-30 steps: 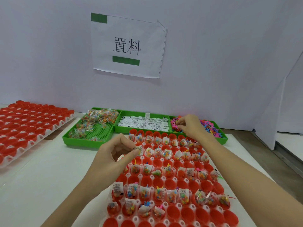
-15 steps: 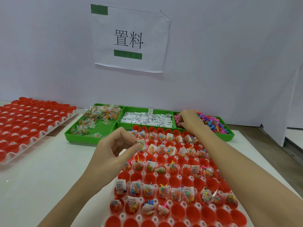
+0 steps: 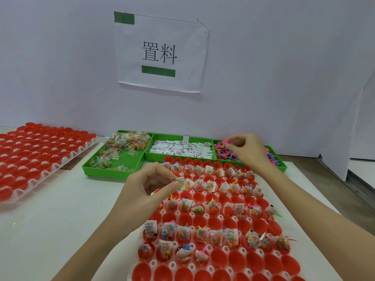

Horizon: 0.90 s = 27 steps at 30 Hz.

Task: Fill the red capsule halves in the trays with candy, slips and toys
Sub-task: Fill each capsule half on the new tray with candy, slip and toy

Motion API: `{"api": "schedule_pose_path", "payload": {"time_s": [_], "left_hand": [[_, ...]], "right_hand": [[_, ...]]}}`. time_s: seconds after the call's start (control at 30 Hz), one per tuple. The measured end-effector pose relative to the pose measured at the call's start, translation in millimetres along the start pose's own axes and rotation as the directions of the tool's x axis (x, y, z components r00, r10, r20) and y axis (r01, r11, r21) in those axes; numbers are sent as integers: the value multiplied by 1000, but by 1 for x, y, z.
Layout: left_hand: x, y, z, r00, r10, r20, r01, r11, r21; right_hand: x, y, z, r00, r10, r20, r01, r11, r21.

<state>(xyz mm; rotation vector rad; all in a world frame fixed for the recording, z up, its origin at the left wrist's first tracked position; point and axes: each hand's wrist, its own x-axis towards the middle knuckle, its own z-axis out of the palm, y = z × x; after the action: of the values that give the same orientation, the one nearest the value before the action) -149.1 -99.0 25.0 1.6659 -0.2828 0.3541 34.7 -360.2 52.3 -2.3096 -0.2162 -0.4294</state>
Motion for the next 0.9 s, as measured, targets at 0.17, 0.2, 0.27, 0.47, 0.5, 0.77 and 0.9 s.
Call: {"api": "schedule_pose_path", "payload": {"time_s": [0.17,0.2,0.27,0.47,0.5,0.77,0.9], "left_hand": [[-3,7,4,1000,22,21,-22,999,26],[-4,8,6,999,27,33,-28,999,33],[-7,11,8,998,35,52,-37,999,30],[-12,14,18,990,60,127,-64,997,31],[-13,13,19,990,55,133,-59,998,22],[-15,7,28,989,77,128,-78,997,-1],[-15,7,27,990,96,104,-96,995,-6]], "right_hand": [[-83,-46,-26,981,-50,188,-26,924,381],[-100,-51,-27,973,-77,217,-24,903,428],[-131,-58,-24,965,-115,236,-14,875,484],[-169,-61,-11,961,-127,247,-30,838,545],[-170,-61,-12,956,-137,258,-28,836,548],[-174,-58,-23,946,-178,271,23,870,493],[-175,-60,-26,933,-227,280,68,874,481]]}}
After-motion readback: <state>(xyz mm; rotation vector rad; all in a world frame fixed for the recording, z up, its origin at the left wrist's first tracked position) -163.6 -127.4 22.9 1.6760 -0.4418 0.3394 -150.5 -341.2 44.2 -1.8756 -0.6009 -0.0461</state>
